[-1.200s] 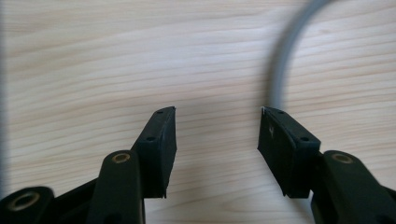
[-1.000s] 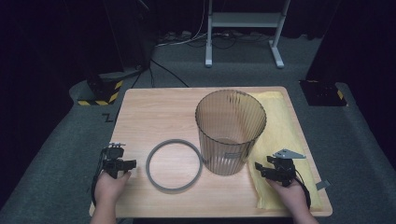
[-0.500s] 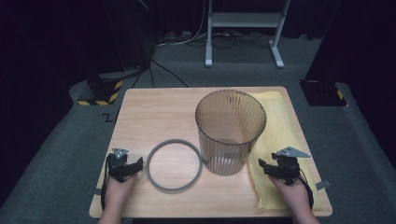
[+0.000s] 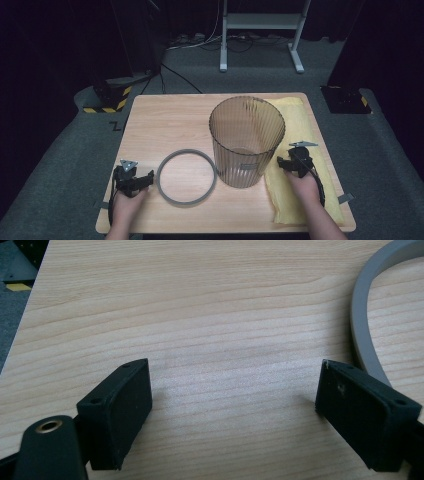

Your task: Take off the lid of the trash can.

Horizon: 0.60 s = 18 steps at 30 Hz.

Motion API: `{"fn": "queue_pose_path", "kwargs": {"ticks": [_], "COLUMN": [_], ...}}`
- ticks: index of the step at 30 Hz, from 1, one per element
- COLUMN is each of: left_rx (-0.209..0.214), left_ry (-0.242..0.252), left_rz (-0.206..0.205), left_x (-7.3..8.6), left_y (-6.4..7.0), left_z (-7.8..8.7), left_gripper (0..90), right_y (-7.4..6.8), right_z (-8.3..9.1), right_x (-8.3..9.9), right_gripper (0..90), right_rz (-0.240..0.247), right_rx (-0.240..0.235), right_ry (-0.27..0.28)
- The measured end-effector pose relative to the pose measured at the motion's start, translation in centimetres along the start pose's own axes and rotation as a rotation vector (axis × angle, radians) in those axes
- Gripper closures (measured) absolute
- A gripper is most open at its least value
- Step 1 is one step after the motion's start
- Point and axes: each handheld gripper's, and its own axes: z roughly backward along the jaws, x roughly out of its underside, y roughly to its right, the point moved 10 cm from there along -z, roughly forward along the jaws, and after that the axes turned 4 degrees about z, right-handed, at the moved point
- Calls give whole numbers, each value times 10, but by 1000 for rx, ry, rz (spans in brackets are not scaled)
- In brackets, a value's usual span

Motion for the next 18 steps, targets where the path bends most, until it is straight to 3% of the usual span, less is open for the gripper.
{"fn": "queue_pose_path", "kwargs": {"ticks": [4, 9, 10, 12, 15, 18], "left_rx": [-1, -1, -1, -2, -4, -4], "left_ry": [0, -1, -1, -3, -1, -1], "left_rz": [-1, -2, -2, -1, 0, 0], "left_x": [0, 1, 1, 1, 1, 1], "left_y": [0, 0, 0, 0, 0, 0], "left_z": [0, 1, 1, 1, 1, 1], "left_gripper": [148, 148, 149, 148, 148, 149], "right_y": [-19, -48, -50, -48, -33, -13], "right_z": [11, 40, 58, 65, 83, 75], "right_x": [14, 45, 42, 39, 19, -1], "right_gripper": [401, 389, 388, 387, 380, 381], "right_rz": [66, 129, 138, 138, 111, 78], "right_rx": [-16, -75, -80, -80, -72, -43], "right_ry": [9, 12, 61, 81, 132, 142]}}
